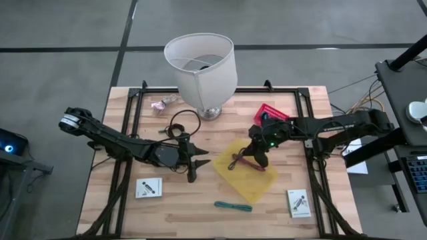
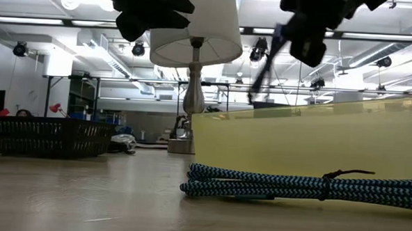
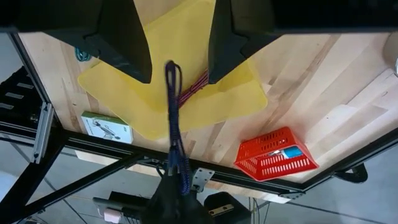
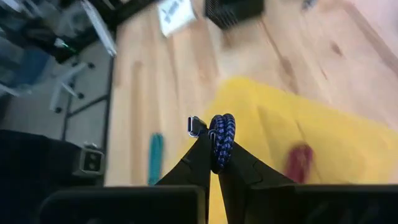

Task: Pick and place items into bin
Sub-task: Put the blue charger cable into the yellow bin, then put the light blue charger cable into the yellow bin

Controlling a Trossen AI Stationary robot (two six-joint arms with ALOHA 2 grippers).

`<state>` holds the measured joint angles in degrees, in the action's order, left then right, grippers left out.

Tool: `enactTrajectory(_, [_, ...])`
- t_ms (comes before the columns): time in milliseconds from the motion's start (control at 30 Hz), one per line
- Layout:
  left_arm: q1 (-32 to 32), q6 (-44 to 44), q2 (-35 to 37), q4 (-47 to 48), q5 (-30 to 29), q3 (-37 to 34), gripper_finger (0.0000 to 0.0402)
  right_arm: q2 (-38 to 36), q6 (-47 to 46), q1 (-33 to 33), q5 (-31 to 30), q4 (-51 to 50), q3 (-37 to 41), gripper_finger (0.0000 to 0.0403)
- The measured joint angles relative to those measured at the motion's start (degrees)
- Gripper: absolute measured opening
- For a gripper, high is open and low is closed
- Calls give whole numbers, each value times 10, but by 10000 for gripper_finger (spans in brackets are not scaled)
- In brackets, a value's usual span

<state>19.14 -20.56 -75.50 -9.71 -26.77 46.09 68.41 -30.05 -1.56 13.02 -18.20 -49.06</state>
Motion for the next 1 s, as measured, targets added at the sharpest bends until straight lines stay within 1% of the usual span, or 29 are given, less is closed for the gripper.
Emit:
enactTrajectory(133, [0,0,0,-2,0,-1,141,-5,-13,1,-27,-40,0,9])
enactTrajectory(267, [0,0,0,-3,0,-1,141,-1,-21,1,-41,-42,0,9])
enactTrajectory(367, [0,0,0,-3,0,-1,141,5,-26,1,-44,-42,0,19])
enactTrajectory(533, [0,0,0,-3,0,-3,141,9,-32,1,-45,-47,0,52])
enactTrajectory(767, [0,0,0,-3,0,-3,141,10,-44,1,-37,-47,0,115])
enactTrajectory(900, [0,0,0,-3,0,-4,142,10,-62,-1,-35,-14,0,143])
enactTrajectory(1000, [0,0,0,-3,0,-4,141,10,-60,-8,-29,30,0,159])
